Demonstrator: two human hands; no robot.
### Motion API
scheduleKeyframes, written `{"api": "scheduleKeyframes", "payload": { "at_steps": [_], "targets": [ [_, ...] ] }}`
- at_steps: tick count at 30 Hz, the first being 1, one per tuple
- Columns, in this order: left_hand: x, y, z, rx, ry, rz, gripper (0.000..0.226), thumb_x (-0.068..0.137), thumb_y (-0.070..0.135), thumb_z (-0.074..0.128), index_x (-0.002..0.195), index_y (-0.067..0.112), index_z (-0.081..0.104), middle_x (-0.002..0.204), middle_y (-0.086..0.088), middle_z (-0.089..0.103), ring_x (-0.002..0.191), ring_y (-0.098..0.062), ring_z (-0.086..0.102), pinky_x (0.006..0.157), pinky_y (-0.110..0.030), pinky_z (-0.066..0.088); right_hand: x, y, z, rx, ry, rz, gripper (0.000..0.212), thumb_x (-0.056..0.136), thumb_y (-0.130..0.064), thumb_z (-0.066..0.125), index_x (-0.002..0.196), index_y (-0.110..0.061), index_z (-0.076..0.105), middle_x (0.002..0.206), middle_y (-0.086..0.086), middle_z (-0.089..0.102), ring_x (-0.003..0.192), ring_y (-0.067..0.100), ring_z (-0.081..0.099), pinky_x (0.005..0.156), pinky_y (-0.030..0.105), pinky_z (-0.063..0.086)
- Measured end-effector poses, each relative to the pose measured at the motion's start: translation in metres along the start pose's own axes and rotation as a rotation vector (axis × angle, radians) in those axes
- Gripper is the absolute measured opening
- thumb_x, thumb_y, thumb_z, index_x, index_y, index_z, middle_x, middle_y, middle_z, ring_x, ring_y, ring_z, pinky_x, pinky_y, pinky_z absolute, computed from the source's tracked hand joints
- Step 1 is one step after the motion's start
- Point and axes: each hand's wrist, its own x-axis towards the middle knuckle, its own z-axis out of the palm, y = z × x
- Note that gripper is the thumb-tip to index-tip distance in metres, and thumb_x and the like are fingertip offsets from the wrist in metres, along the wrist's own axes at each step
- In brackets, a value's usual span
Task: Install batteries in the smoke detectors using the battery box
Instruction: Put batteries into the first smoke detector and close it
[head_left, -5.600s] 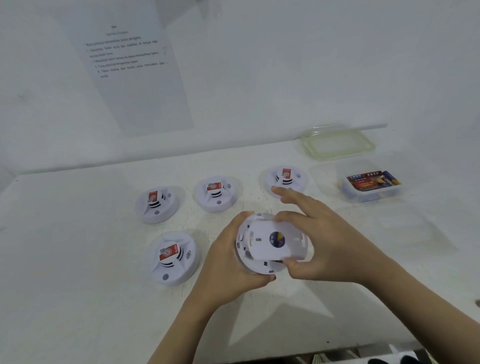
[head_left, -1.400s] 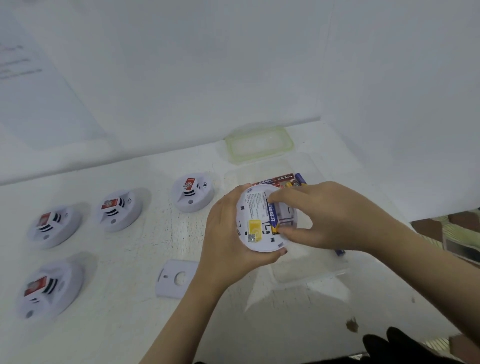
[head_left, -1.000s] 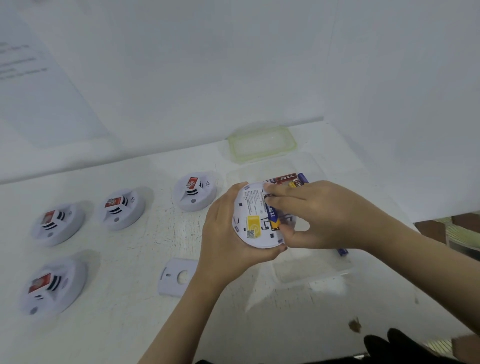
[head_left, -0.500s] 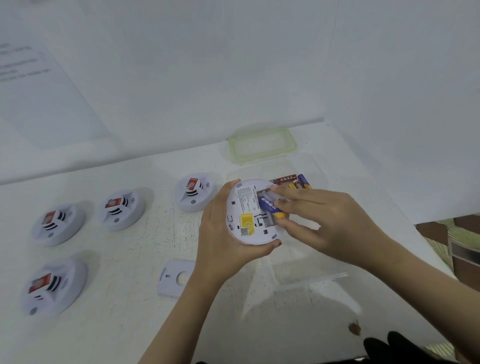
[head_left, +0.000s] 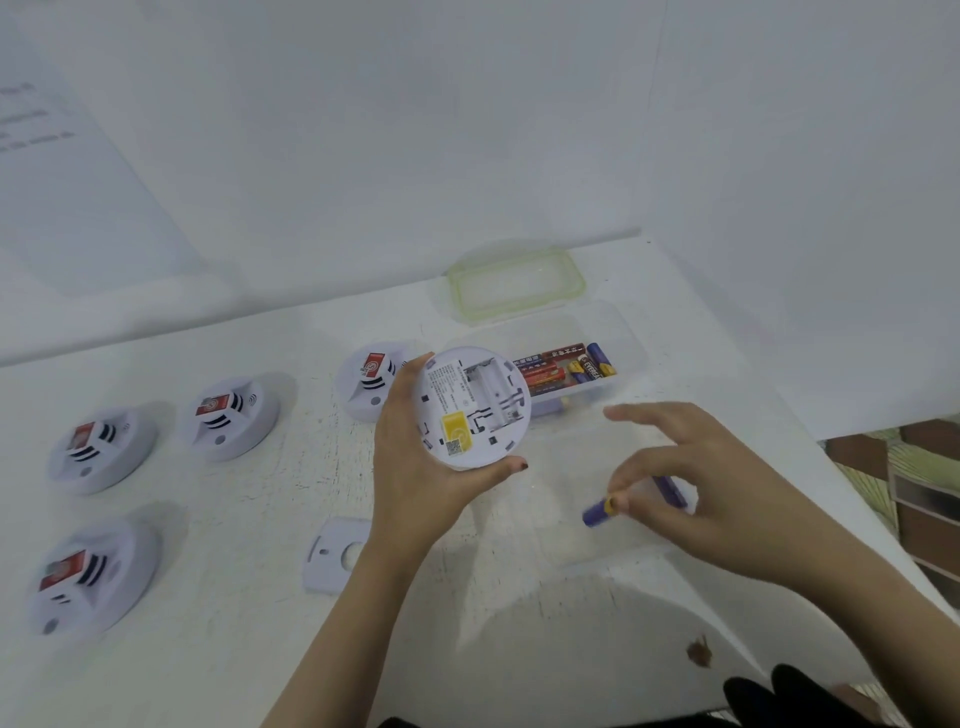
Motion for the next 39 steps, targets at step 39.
{"api": "scheduleKeyframes", "payload": {
  "at_steps": [39],
  "targets": [
    [0.038, -0.009, -0.005, -0.048, 0.013, 0.081, 0.087, 0.053, 0.032, 0.089, 0.121, 0.043, 0.035, 0.117, 0.044, 0.044, 0.114, 0.012, 0.048, 0.089, -0.003, 0.04, 0.144, 0.015, -0.01, 0.31, 0.041, 0.215, 0.01, 0.083, -0.012, 0.066, 0.08, -0.022, 0.066, 0.071, -0.008, 0.063, 0.062, 0.005, 0.056, 0.068, 0.021, 0.047]
  ]
}}
